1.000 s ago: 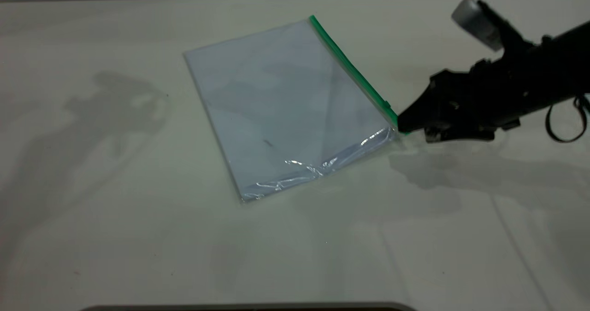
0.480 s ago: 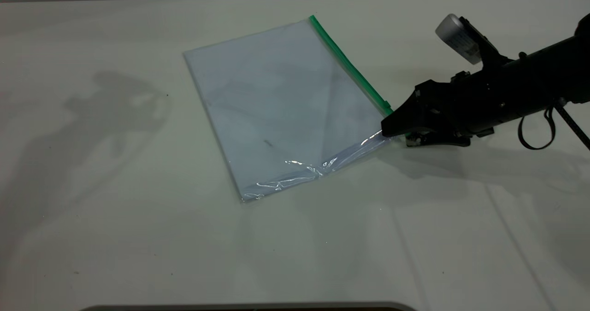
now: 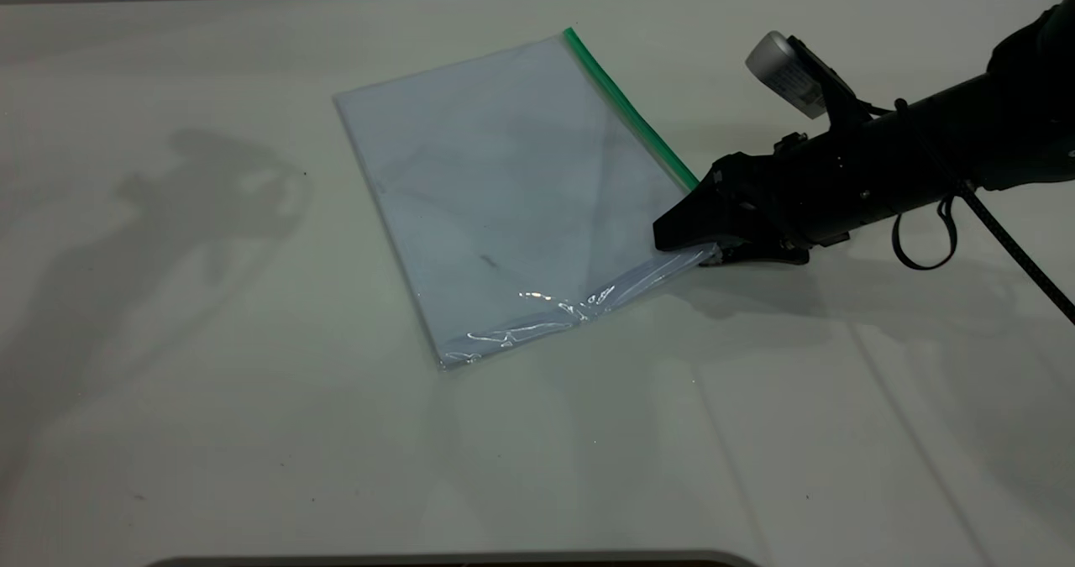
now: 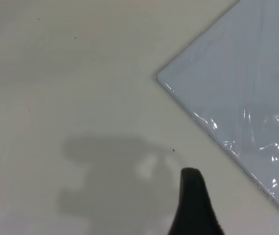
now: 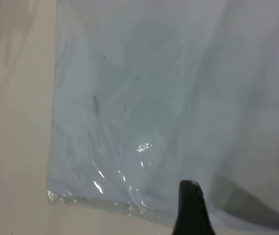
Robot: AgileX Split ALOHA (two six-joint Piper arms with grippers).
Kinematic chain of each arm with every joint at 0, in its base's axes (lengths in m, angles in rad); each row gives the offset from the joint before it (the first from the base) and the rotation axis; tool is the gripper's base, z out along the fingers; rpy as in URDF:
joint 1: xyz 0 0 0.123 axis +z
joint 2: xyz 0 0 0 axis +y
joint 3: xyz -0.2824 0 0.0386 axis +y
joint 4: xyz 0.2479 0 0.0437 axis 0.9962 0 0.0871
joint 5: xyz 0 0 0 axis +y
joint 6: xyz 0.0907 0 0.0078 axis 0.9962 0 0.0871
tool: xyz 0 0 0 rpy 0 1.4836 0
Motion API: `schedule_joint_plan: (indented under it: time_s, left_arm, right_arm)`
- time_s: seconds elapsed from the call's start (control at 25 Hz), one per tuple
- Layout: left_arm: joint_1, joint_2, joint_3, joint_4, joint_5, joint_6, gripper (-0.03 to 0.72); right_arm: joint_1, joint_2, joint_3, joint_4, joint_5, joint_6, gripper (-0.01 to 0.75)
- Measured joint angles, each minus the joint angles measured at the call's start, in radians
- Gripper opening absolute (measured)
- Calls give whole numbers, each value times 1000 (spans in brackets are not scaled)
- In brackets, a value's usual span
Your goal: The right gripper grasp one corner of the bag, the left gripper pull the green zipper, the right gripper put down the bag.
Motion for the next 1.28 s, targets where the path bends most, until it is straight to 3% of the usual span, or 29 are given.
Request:
schedule_joint_plan:
  time_s: [0.2,0.32,0.48,0.52,0.72,0.88,1.04,1.28]
  left_arm:
    - [0,0,0,0,-7,-2,588]
    - [0,0,0,0,-7,-2,588]
    - [0,0,0,-1,-9,-2,588]
    - [0,0,0,-2,-9,-2,588]
    - [0,0,0,-2,-10,24,588]
    - [-17,0,0,-1,-3,117,588]
    - [-75,6,0,-3,-24,220,588]
    - [-178,82,-27,-21,-130,314,588]
  right_arm:
    - [0,10,-14,0,-1,1,479]
    - [0,12,-14,0,0,1,322]
    - [0,12,-15,1,30,2,59]
    - [0,12,-18,1,39,2,37]
    - [0,4,-68,-39,43,2,34]
    - [0,-65,-86,-133,-55,2,34]
    - [0,-172,-88,-196,-151,1,34]
    - [-3,-313,-88,-227,-166,-30,34]
